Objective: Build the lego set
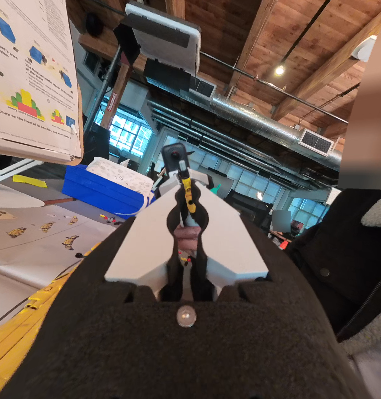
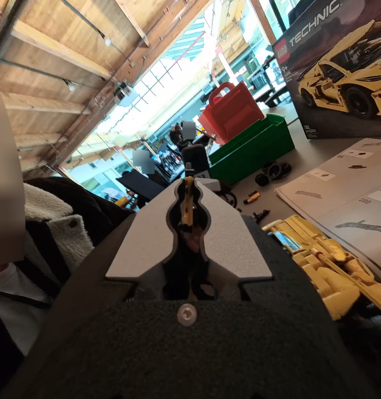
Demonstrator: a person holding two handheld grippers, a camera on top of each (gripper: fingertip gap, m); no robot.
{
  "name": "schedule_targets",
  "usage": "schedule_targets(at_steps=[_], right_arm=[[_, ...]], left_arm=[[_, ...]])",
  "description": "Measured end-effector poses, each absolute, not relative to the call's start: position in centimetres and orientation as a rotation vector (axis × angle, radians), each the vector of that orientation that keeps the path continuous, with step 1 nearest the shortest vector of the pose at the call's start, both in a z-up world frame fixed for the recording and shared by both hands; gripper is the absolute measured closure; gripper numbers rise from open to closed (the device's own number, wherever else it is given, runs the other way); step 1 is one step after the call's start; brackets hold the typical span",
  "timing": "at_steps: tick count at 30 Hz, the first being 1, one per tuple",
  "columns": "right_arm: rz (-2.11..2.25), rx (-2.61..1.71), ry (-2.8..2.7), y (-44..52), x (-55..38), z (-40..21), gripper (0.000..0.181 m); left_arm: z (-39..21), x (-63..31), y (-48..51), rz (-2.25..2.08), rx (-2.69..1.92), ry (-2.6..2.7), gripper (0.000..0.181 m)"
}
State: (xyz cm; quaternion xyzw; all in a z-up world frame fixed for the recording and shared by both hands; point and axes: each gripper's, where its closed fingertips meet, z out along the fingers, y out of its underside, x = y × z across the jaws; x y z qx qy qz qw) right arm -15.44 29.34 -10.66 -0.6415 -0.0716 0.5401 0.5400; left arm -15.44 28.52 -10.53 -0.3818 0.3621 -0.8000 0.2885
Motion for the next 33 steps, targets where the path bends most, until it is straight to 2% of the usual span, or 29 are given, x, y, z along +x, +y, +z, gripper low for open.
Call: schedule_targets(at_steps=[7, 12, 19, 27, 33], right_arm=[[1.328, -1.45, -0.095, 29.6, -15.5, -9.9, 0.175], [1.342, -1.418, -0.099, 29.5, -15.8, -9.2, 0.174], [1.201, -1.4, -0.114, 29.7, -16.0, -8.9, 0.175], [1.301, -1.381, -0.065, 29.9, -15.9, -8.8, 0.175], [1.211, -1.394, -0.111, 30.3, -15.9, -9.6, 0.174]], left_arm=[[-10.0, -15.5, 28.4, -2.068, -0.958, 0.896, 0.176], [-9.2, -15.8, 28.5, -2.173, -0.962, 0.781, 0.176], [-8.8, -16.0, 28.8, -2.252, -1.006, 0.652, 0.176], [-8.9, -15.9, 29.0, -2.258, -1.022, 0.664, 0.176], [-9.4, -15.9, 29.8, -2.226, -1.047, 0.722, 0.176]])
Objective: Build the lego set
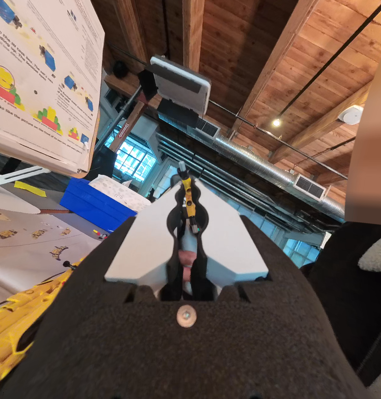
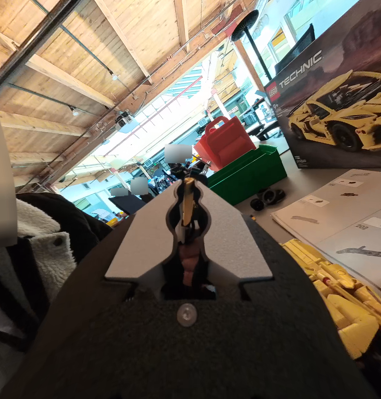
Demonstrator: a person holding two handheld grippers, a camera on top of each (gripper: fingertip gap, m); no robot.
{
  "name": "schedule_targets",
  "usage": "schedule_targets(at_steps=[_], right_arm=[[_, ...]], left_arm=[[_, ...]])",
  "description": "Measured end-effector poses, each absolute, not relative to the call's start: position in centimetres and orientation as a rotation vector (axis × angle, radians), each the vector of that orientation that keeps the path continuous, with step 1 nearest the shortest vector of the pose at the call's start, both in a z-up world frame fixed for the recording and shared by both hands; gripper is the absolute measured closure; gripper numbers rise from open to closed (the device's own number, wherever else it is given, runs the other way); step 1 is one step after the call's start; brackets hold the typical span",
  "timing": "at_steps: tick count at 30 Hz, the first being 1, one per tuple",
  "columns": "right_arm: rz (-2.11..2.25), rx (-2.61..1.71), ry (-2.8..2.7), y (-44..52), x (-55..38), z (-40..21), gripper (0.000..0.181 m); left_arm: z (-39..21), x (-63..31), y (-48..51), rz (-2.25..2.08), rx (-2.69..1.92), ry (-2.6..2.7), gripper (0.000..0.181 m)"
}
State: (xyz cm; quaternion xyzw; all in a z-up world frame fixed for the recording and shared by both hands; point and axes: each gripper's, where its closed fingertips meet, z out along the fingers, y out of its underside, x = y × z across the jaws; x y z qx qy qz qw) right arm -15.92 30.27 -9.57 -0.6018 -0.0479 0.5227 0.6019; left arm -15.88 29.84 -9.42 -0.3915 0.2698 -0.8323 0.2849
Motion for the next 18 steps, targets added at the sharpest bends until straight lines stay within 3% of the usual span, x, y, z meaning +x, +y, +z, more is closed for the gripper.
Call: schedule_targets(at_steps=[8, 13, 18], right_arm=[[1.156, -1.583, -0.263, 28.1, -14.4, -10.1, 0.175], [0.688, -2.492, -0.788, 18.9, -13.8, -22.2, 0.174], [0.457, -2.809, -0.742, 13.9, -13.3, -28.2, 0.174]], left_arm=[[-10.2, -15.6, 29.5, -2.046, -1.068, 0.937, 0.176], [-12.2, -14.9, 25.3, -1.901, -1.016, 1.266, 0.176], [-13.5, -14.6, 22.7, -1.821, -0.977, 1.407, 0.176]])
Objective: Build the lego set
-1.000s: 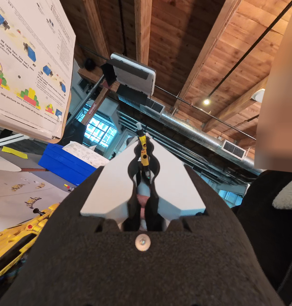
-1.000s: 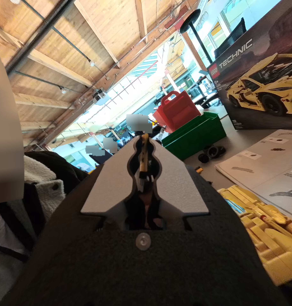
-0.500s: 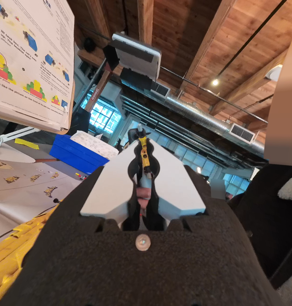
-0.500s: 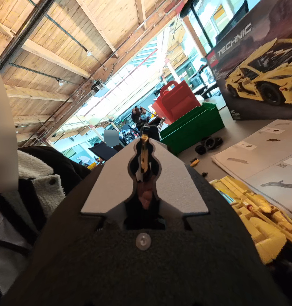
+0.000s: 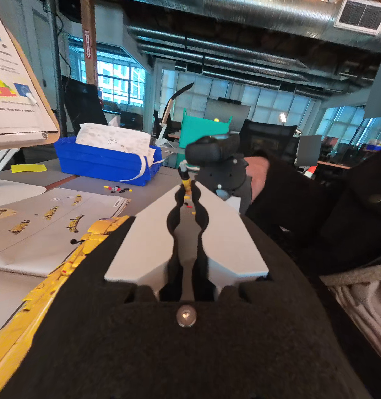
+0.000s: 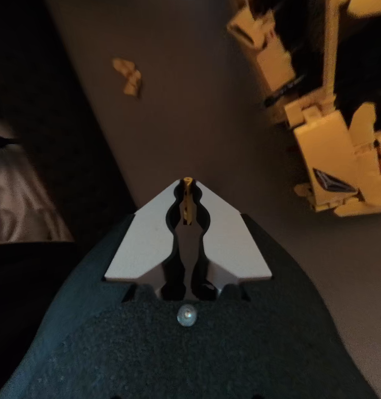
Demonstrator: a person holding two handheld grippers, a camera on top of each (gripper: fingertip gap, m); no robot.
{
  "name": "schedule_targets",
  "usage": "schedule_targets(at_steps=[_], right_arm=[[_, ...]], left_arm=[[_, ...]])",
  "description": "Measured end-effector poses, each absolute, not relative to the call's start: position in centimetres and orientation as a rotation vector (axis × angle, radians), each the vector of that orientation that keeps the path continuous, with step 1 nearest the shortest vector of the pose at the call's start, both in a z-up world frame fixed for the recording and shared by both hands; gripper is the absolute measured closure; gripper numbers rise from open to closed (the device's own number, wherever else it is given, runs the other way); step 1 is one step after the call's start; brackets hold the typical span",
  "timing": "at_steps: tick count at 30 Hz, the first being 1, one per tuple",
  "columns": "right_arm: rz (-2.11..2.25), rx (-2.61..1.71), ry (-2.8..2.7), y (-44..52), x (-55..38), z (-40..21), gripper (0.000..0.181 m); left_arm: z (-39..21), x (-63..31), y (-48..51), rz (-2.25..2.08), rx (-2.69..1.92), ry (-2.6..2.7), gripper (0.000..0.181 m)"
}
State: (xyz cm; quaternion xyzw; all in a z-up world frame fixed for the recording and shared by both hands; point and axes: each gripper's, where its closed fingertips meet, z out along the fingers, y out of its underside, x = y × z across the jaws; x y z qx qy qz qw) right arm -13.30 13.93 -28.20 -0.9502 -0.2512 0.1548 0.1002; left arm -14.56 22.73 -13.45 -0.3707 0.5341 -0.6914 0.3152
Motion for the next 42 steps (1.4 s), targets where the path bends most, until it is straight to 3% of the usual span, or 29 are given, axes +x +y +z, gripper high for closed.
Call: schedule_targets(at_steps=[12, 23, 27, 34, 38, 42], right_arm=[[0.289, -2.784, -0.706, 13.8, -13.6, -30.4, 0.172], [0.382, -2.713, -0.636, 14.0, -13.0, -29.2, 0.151], [0.395, -2.542, -0.517, 15.8, -11.9, -26.0, 0.149], [0.735, -1.681, -0.243, 20.9, -14.4, -11.0, 0.151], [0.95, -1.718, -0.258, 21.2, -16.1, -10.7, 0.146], [0.914, -1.779, -0.32, 21.6, -16.8, -11.6, 0.164]], left_arm=[[-13.2, -14.9, 22.7, -1.876, -0.987, 1.382, 0.176], [-13.3, -14.9, 22.6, -1.886, -0.987, 1.384, 0.176], [-12.8, -15.2, 22.6, -1.943, -0.97, 1.365, 0.176], [-11.6, -16.4, 21.9, -2.174, -0.932, 1.345, 0.176], [-12.0, -16.7, 20.9, -2.226, -0.927, 1.424, 0.176], [-12.2, -17.2, 19.8, -2.254, -0.898, 1.5, 0.176]])
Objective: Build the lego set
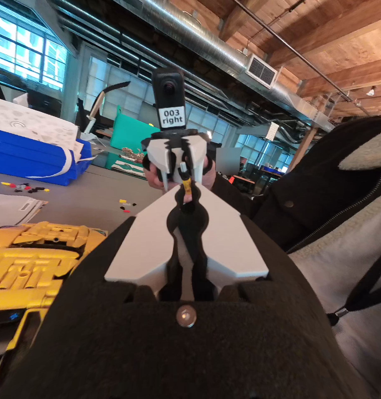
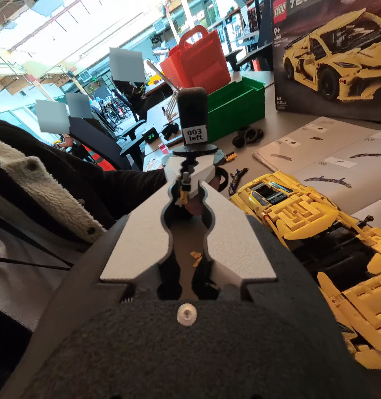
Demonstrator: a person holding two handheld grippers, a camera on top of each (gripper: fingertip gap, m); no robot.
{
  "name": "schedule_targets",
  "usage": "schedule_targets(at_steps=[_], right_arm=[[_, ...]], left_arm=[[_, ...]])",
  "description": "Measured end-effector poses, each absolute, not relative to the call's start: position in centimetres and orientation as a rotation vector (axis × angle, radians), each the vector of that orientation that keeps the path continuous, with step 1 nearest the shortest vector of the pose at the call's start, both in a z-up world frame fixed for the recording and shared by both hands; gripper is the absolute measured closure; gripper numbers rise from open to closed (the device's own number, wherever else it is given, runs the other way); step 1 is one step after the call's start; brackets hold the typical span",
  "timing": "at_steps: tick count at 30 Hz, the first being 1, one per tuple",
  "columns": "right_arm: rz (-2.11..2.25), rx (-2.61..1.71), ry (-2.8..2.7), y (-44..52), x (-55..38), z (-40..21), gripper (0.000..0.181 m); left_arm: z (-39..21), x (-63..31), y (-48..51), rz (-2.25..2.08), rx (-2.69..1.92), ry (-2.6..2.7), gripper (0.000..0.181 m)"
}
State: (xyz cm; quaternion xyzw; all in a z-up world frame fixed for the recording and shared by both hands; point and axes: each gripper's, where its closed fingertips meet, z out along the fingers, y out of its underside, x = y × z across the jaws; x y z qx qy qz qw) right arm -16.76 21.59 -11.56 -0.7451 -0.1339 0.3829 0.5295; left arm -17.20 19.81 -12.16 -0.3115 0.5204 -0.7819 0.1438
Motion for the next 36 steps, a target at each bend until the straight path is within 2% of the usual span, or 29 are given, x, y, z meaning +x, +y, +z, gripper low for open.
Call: schedule_targets(at_steps=[2, 3, 11, 14, 24, 27, 36], right_arm=[[0.965, -1.792, -0.334, 21.5, -17.2, -11.7, 0.165], [1.005, -1.793, -0.345, 21.3, -17.6, -11.7, 0.174], [0.899, -1.764, -0.216, 22.7, -16.0, -11.5, 0.175], [0.835, -1.732, -0.185, 23.3, -15.4, -11.3, 0.174], [0.854, -1.748, -0.184, 23.3, -15.7, -11.8, 0.174], [0.858, -1.756, -0.187, 23.4, -16.0, -12.1, 0.174], [0.86, -1.748, -0.179, 23.3, -15.7, -11.7, 0.174]], left_arm=[[-12.4, -17.3, 19.3, -2.246, -0.894, 1.543, 0.176], [-12.5, -17.3, 19.2, -2.241, -0.895, 1.55, 0.176], [-12.6, -16.0, 20.9, -2.183, -0.988, 1.448, 0.173], [-13.1, -15.4, 21.1, -2.156, -1.038, 1.444, 0.155], [-13.1, -15.4, 21.3, -2.146, -1.043, 1.435, 0.161], [-13.0, -15.6, 21.3, -2.132, -1.03, 1.436, 0.174], [-13.2, -15.5, 21.0, -2.106, -1.023, 1.459, 0.174]])
